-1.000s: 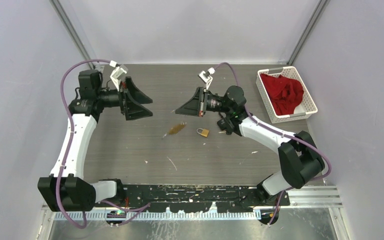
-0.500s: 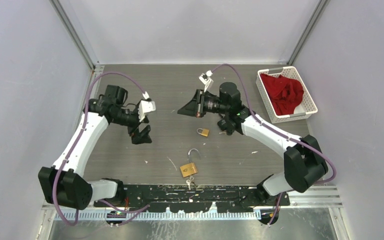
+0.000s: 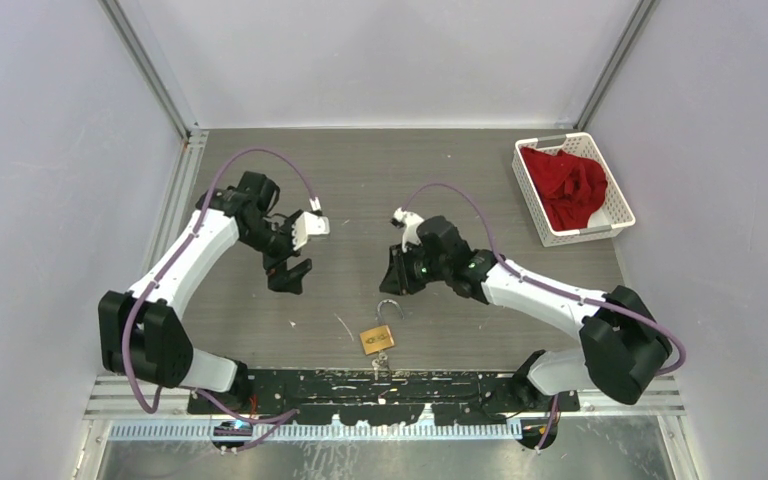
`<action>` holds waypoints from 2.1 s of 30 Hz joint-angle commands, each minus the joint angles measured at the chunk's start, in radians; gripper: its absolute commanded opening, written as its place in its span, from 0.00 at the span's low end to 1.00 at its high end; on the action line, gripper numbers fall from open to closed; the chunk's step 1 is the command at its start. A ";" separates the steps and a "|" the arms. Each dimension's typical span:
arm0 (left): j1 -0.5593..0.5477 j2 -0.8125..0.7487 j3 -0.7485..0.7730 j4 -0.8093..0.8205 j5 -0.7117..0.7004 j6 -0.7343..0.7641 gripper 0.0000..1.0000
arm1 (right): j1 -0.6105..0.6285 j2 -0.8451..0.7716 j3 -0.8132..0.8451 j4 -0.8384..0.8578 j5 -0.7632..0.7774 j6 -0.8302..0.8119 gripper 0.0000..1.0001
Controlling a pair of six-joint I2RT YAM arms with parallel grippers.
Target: Unlock with the key
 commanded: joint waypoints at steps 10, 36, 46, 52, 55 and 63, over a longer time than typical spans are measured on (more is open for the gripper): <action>0.160 0.042 0.121 0.000 -0.022 -0.091 0.98 | 0.111 0.197 -0.019 0.019 0.039 -0.019 0.20; 0.260 0.020 0.051 0.135 0.003 -0.196 0.99 | 0.055 0.794 0.731 -0.149 0.284 -0.186 0.24; 0.294 -0.019 0.008 0.300 0.023 -0.452 0.99 | 0.043 0.602 0.689 -0.122 0.313 -0.175 1.00; 0.316 -0.071 -0.141 0.629 0.017 -0.679 0.99 | -0.044 0.277 0.413 0.048 0.457 -0.090 1.00; 0.318 -0.085 -0.246 0.806 -0.010 -0.759 0.99 | -0.131 0.110 0.212 0.126 0.577 -0.058 1.00; 0.317 -0.035 -0.537 1.388 -0.178 -0.948 1.00 | -0.351 -0.330 -0.451 0.724 1.136 -0.273 1.00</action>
